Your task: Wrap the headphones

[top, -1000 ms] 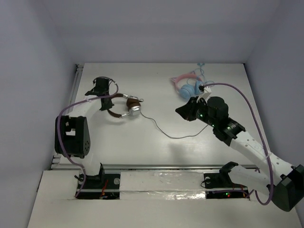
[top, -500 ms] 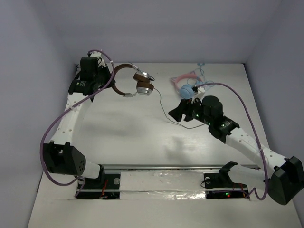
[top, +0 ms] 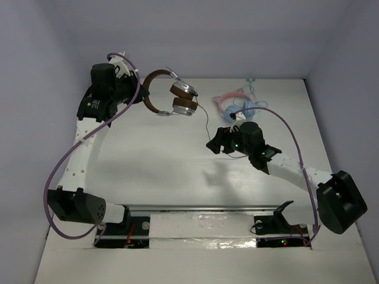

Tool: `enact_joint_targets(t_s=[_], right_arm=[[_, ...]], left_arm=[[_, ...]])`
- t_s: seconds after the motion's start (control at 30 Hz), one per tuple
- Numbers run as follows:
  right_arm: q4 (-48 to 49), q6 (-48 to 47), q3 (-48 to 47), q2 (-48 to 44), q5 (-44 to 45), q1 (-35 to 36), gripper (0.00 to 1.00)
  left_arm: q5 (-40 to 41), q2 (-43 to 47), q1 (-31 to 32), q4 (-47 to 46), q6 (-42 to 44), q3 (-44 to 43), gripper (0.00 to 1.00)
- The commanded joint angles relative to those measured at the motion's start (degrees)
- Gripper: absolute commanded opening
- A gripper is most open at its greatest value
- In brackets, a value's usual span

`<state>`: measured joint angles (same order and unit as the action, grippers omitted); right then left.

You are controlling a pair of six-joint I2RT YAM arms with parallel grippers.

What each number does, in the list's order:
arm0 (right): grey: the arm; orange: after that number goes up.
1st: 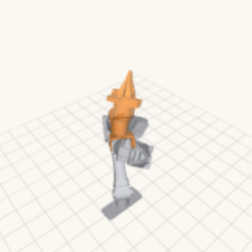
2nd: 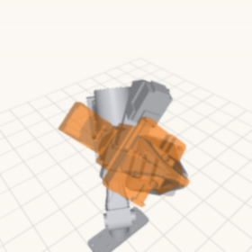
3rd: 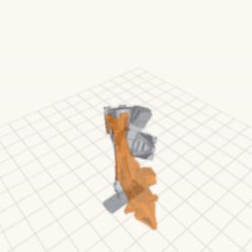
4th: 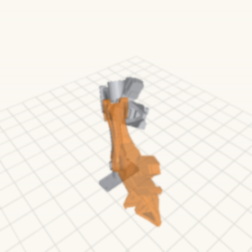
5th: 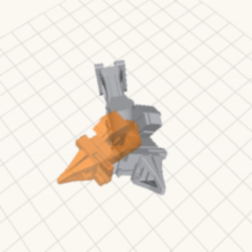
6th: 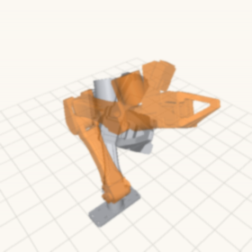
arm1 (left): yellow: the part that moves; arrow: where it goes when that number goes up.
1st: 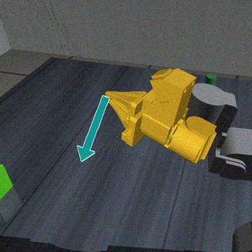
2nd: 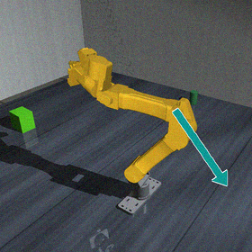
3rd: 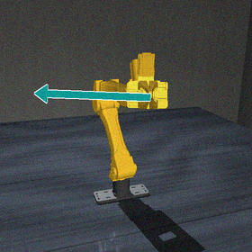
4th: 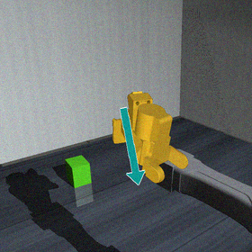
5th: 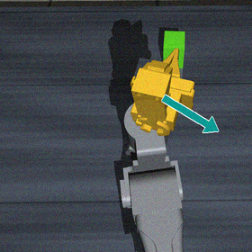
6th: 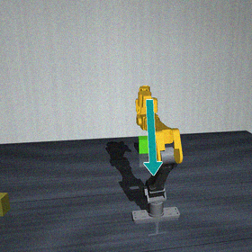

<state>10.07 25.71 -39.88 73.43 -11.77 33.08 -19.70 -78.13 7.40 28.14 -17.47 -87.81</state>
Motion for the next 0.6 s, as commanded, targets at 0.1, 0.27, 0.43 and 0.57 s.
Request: enact_joint_targets(t_s=[0.1,0.27,0.43,0.57], right_arm=[[8.8,0.0,1.4,4.3,4.3,0.4,0.73],[9.4,-0.4,1.6,6.3,6.3,0.4,0.71],[9.6,0.0,2.4,6.1,6.7,0.4,0.68],[10.1,0.3,3.4,5.1,7.0,0.4,0.64]], left_arm=[[-5.5,3.9,0.0,-4.9,-3.4,-7.0,0.00],[-6.0,3.5,0.0,-4.1,-3.6,-9.8,0.00],[-6.0,3.0,0.0,-4.9,-4.8,-12.6,0.00],[-5.5,0.4,0.0,-3.4,-5.1,-20.9,0.00]])
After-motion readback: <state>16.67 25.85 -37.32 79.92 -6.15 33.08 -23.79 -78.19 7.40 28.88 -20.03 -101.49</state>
